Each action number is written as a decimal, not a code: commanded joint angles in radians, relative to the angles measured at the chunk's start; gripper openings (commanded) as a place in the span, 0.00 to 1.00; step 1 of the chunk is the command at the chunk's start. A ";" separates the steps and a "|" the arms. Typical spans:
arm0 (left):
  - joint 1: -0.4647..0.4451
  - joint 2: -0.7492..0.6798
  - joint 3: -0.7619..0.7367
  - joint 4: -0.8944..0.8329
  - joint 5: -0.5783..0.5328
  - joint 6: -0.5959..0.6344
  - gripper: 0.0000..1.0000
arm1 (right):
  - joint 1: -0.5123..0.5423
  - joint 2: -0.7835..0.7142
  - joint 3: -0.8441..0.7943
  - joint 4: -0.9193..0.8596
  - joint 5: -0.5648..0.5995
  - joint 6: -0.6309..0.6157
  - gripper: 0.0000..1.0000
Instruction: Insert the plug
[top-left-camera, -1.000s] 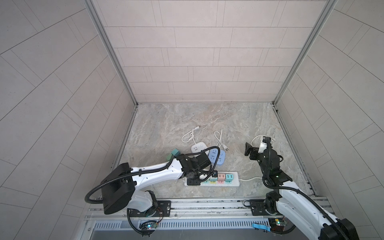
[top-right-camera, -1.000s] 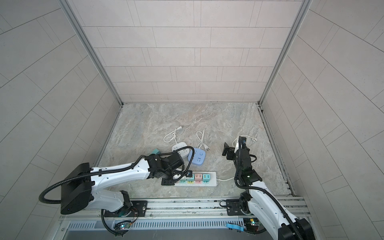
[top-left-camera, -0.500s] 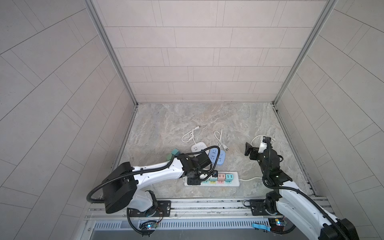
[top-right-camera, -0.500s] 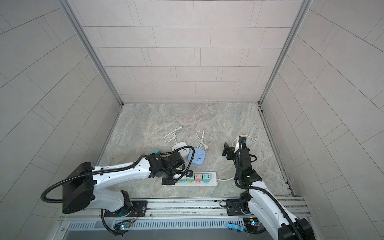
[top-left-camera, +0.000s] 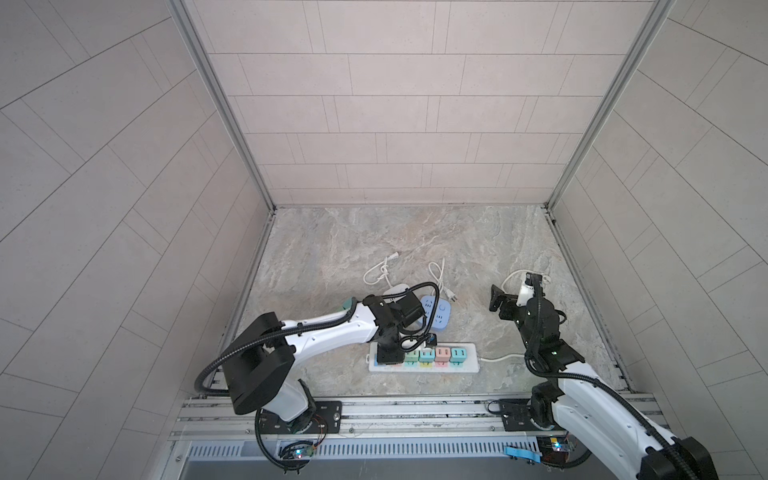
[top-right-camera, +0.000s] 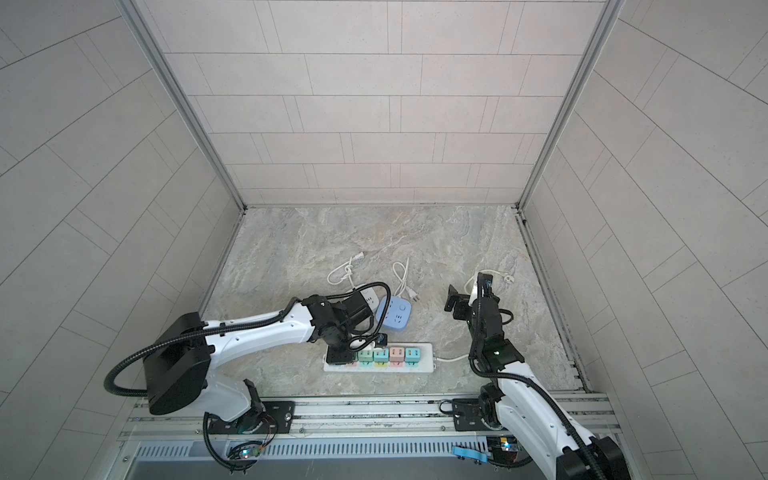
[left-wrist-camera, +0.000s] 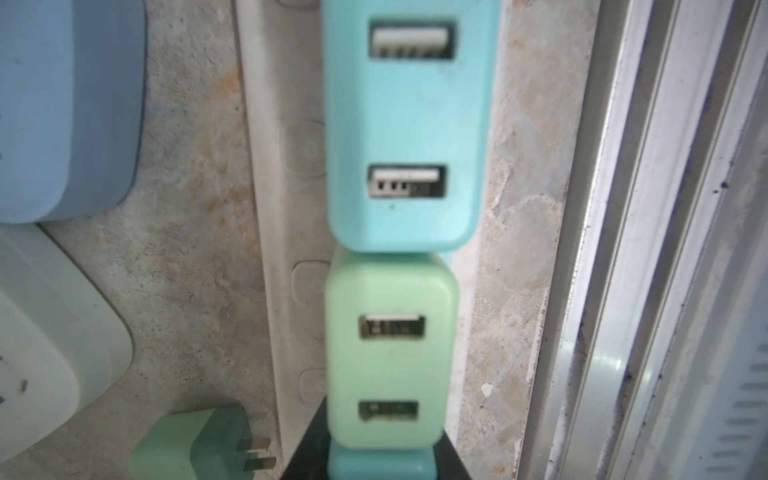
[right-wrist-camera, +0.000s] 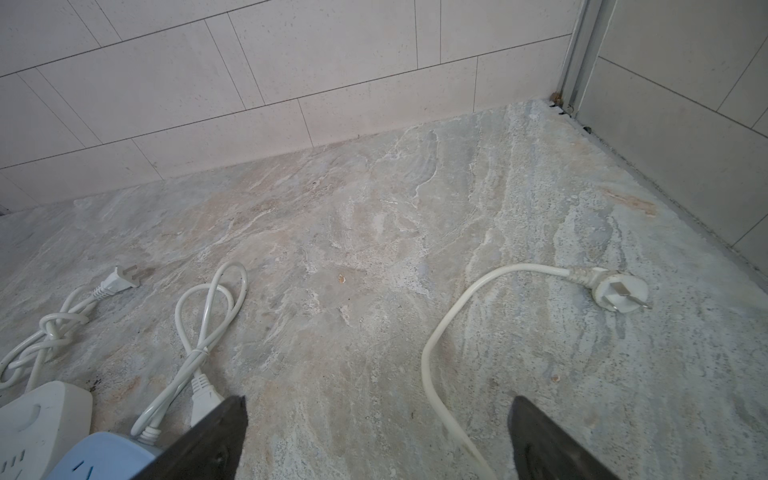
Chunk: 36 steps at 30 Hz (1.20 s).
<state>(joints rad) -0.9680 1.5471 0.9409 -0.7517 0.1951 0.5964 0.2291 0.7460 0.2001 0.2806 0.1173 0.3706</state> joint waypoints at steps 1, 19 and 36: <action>0.006 0.107 -0.074 0.049 -0.023 0.034 0.02 | 0.005 -0.010 0.020 0.006 0.011 0.001 1.00; -0.006 -0.297 -0.141 0.279 -0.234 -0.174 0.83 | 0.008 -0.013 0.020 0.006 0.010 -0.004 1.00; 0.029 -1.065 -0.492 0.592 -0.631 -1.005 1.00 | 0.012 -0.010 0.021 0.008 0.013 -0.005 1.00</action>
<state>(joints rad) -0.9550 0.5438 0.4591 -0.1246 -0.2592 -0.1303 0.2356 0.7441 0.1997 0.2806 0.1177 0.3702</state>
